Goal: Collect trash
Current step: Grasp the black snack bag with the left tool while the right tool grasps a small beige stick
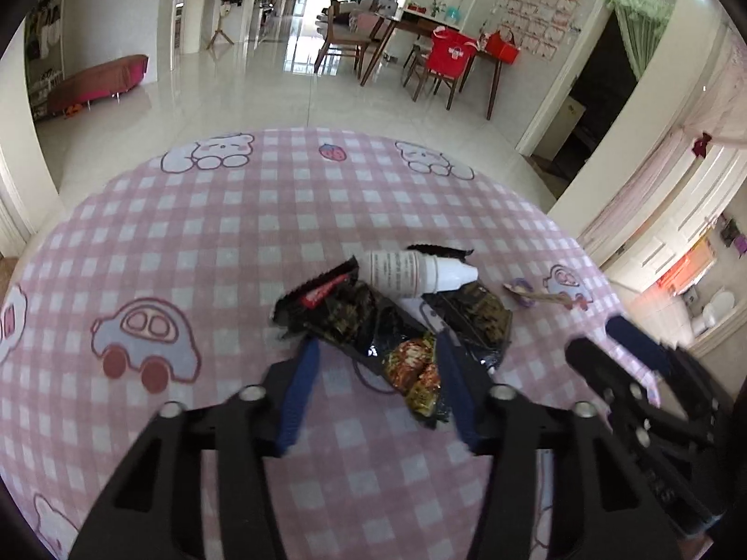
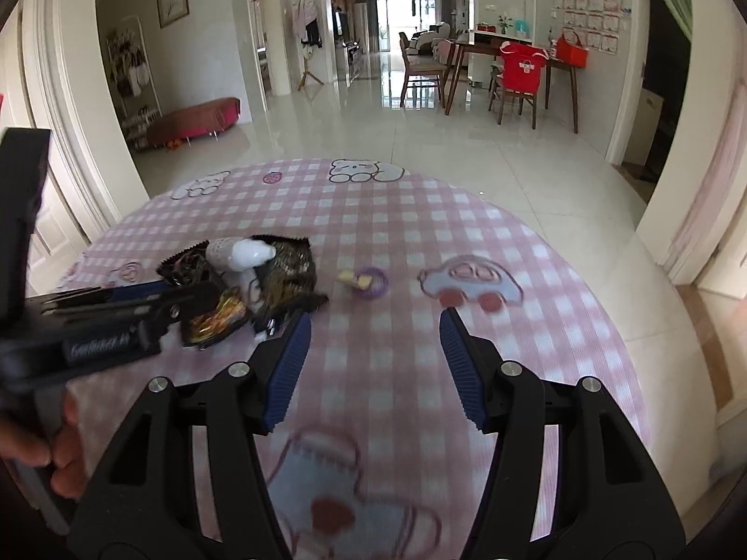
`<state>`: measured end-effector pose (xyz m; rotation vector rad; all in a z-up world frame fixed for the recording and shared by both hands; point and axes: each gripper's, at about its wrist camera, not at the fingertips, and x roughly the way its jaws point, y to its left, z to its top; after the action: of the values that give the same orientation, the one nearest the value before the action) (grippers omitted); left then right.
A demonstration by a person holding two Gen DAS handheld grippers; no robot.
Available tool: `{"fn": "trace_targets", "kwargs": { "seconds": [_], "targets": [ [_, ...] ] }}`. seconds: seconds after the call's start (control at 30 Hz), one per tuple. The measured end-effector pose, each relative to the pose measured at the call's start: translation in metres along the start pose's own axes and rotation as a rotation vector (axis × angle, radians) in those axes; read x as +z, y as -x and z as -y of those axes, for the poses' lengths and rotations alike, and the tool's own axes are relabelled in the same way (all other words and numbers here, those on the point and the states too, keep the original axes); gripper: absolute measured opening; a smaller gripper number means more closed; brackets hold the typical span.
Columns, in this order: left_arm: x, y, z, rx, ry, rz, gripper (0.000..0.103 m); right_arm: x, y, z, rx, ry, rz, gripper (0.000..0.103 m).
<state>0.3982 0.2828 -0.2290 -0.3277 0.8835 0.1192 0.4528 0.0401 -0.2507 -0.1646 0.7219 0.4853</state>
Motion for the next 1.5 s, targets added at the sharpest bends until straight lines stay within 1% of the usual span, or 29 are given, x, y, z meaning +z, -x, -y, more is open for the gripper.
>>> {"fn": "trace_targets", "kwargs": {
  "seconds": [0.03,0.07,0.13,0.2,0.23,0.3,0.33,0.37,0.4,0.53,0.73,0.9,0.97,1.07,1.1,1.13,1.2,1.23,1.27,1.3,1.33,1.43,1.5],
  "targets": [
    [0.001,-0.002,-0.002,0.008,-0.005,0.000,0.022,0.004,-0.006,-0.003,-0.005,0.015,0.001,0.057],
    [0.002,-0.003,-0.003,0.003,-0.002,-0.001,0.020,0.007,-0.010,-0.006,-0.001,0.026,0.002,0.057],
    [0.002,-0.002,-0.005,0.004,-0.004,0.007,0.008,0.012,-0.018,-0.012,-0.006,0.062,0.002,0.057],
    [0.002,0.002,-0.004,0.027,-0.020,0.025,0.001,0.018,-0.024,-0.015,-0.006,0.083,-0.008,0.045],
    [0.002,0.004,-0.004,0.025,-0.019,0.030,0.001,0.018,-0.027,-0.015,-0.002,0.085,-0.013,0.032],
    [0.002,0.010,-0.003,0.017,-0.028,0.043,0.001,0.021,-0.034,-0.017,0.014,0.090,-0.034,0.028],
    [0.001,0.014,-0.001,0.029,-0.037,0.055,0.001,0.021,-0.037,-0.018,0.023,0.095,-0.047,0.015],
    [0.000,0.017,0.000,0.036,-0.042,0.062,0.001,0.020,-0.037,-0.018,0.032,0.096,-0.050,0.007],
    [-0.001,0.022,0.001,0.038,-0.045,0.072,0.001,0.018,-0.035,-0.019,0.038,0.097,-0.046,0.004],
    [-0.005,0.042,0.004,0.046,-0.053,0.107,0.001,0.012,-0.009,-0.016,0.045,0.086,0.003,0.002],
    [-0.015,0.077,0.017,0.015,-0.055,0.146,0.001,0.004,0.043,0.000,0.090,0.033,0.051,0.002],
    [-0.030,0.109,0.044,-0.039,-0.082,0.170,0.001,-0.009,0.090,0.020,0.113,-0.030,0.087,0.002],
    [-0.034,0.115,0.056,-0.050,-0.092,0.178,0.001,-0.016,0.106,0.028,0.107,-0.051,0.103,0.002],
    [-0.041,0.122,0.071,-0.051,-0.112,0.179,0.001,-0.023,0.116,0.031,0.121,-0.046,0.096,0.003],
    [-0.041,0.122,0.072,-0.051,-0.112,0.178,0.001,-0.025,0.117,0.031,0.112,-0.043,0.093,0.003],
    [-0.042,0.123,0.074,-0.051,-0.113,0.178,0.001,-0.027,0.116,0.029,0.102,-0.036,0.087,0.003],
    [-0.043,0.123,0.075,-0.043,-0.118,0.177,0.001,-0.029,0.109,0.024,0.116,-0.026,0.062,0.004],
    [-0.042,0.122,0.074,-0.039,-0.117,0.176,0.001,-0.029,0.103,0.020,0.112,-0.020,0.050,0.008],
    [-0.042,0.121,0.072,-0.035,-0.114,0.174,0.001,-0.029,0.098,0.018,0.106,-0.014,0.039,0.025],
    [-0.040,0.118,0.068,-0.029,-0.109,0.172,0.001,-0.029,0.093,0.018,0.102,-0.010,0.029,0.039],
    [-0.038,0.116,0.063,-0.022,-0.104,0.172,0.001,-0.030,0.085,0.014,0.092,-0.003,0.029,0.058],
    [-0.031,0.107,0.049,0.002,-0.094,0.172,0.001,-0.028,0.063,0.007,0.103,0.020,-0.004,0.054],
    [-0.025,0.100,0.040,0.016,-0.088,0.168,0.001,-0.025,0.046,0.002,0.089,0.032,-0.014,0.054]
  ]
}}
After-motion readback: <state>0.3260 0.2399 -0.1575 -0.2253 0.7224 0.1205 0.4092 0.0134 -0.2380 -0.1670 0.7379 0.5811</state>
